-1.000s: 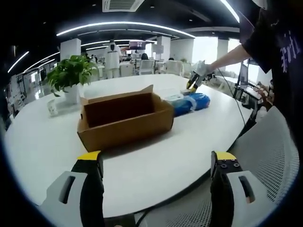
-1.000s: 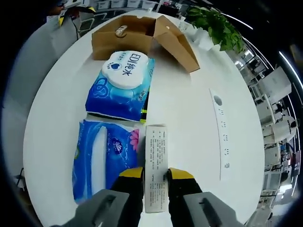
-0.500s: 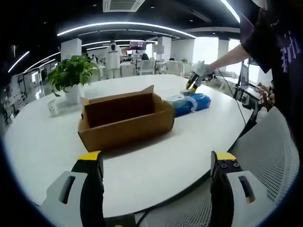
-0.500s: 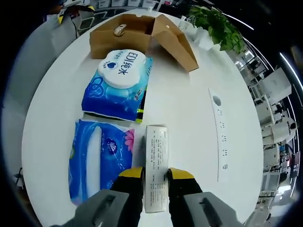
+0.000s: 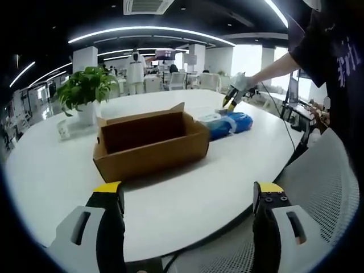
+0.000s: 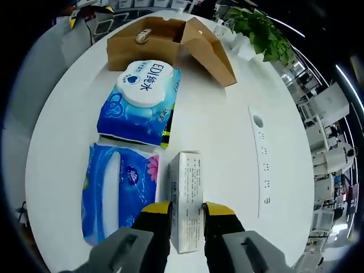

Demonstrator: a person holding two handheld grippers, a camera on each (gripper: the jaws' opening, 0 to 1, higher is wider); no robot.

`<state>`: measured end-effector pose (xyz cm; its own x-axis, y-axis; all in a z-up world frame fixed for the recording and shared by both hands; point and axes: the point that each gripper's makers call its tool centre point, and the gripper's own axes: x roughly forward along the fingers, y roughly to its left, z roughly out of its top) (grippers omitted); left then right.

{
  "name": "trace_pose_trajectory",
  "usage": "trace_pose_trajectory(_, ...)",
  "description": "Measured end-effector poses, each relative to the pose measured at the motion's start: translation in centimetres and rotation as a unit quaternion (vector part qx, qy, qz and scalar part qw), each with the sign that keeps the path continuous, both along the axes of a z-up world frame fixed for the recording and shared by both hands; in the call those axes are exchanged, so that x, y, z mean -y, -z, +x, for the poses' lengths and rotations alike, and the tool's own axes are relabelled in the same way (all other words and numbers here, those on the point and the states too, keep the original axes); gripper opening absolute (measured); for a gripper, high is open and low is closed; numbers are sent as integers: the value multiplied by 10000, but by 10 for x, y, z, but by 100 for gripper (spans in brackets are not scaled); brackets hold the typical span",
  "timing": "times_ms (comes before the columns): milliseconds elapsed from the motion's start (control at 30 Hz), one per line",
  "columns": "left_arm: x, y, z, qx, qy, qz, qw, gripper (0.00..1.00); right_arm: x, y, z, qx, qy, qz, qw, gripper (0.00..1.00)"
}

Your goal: Operate the shoe box by opening the lid, removing the specified soft item, and placing it in the target area until the item is outside and the box remains undamaged.

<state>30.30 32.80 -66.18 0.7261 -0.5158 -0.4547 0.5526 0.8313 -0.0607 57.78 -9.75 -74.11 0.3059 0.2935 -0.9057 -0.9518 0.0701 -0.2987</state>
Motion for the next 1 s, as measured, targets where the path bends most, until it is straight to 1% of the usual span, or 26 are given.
trace_pose_trajectory(367,0,0,1,6,-9,21,10000,93,1,-4,2,40,99,57,9999,23)
trace_pose_trajectory(567,0,0,1,8,27,14,10000,93,-1,-14,1,101,200,148,9996,28)
trace_pose_trajectory(667,0,0,1,17,38,9,10000,93,-2,-19,-2,109,242,172,9995,32)
trace_pose_trajectory(867,1,0,1,22,75,12,10000,93,-10,-29,-10,137,335,280,9990,37)
trace_pose_trajectory(900,1,0,1,22,78,14,10000,93,-11,-31,-11,137,360,310,9988,38)
trace_pose_trajectory(1000,1,1,1,36,99,21,9999,94,-17,-35,-18,60,495,452,9977,49)
